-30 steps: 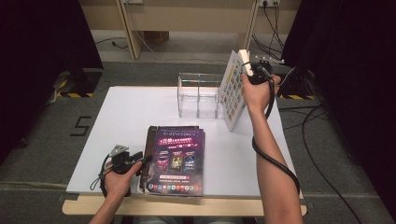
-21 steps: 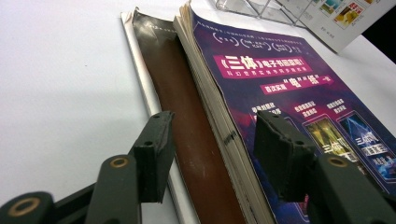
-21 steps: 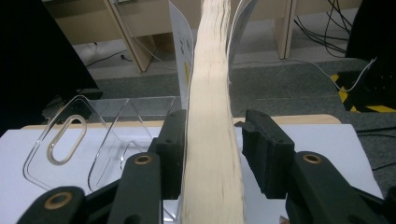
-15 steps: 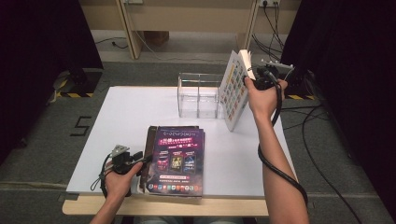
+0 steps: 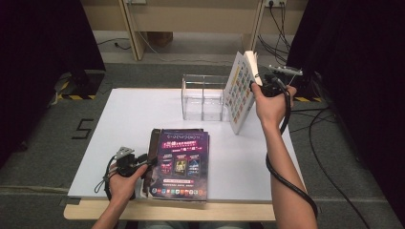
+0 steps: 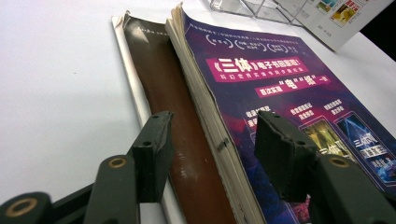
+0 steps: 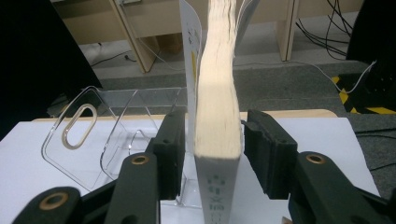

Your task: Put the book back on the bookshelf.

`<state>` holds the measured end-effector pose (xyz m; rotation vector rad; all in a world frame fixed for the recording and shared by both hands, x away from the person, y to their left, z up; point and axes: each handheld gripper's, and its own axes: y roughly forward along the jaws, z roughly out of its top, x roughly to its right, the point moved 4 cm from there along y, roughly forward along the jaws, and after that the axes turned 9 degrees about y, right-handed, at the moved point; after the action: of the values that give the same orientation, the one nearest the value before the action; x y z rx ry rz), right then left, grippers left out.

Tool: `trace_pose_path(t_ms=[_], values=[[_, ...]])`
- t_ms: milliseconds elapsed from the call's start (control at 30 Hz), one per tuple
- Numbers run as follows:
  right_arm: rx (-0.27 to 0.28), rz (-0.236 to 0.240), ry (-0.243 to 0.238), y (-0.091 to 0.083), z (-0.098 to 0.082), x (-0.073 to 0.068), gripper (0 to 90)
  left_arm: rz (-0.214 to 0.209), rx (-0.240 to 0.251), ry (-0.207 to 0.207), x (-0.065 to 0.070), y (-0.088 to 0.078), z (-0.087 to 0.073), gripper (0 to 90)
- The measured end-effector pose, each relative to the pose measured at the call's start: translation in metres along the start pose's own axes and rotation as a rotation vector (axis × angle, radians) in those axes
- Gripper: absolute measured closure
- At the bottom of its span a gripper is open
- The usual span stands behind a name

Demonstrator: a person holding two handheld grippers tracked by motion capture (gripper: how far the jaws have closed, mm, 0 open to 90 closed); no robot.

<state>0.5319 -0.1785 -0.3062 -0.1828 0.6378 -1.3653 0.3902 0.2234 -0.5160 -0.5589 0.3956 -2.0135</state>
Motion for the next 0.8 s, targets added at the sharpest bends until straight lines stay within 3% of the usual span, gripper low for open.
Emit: trace_pose_path(t_ms=[300, 467, 700, 800], values=[[-0.007, 0.009, -0.001, 0.000, 0.001, 0.002, 58.1, -0.007, -0.004, 0.008, 0.002, 0.003, 0.000, 45.4], [-0.028, -0.008, -0.011, 0.015, 0.014, -0.001, 57.9, -0.006, -0.004, 0.006, 0.001, 0.001, 0.000, 45.4], [-0.072, -0.021, -0.012, 0.031, 0.014, 0.000, 59.6, -0.006, -0.005, 0.002, -0.001, 0.002, 0.000, 45.5], [-0.099, -0.034, -0.026, 0.040, 0.015, -0.001, 65.5, -0.006, -0.004, 0.000, -0.001, 0.002, 0.001, 45.5]])
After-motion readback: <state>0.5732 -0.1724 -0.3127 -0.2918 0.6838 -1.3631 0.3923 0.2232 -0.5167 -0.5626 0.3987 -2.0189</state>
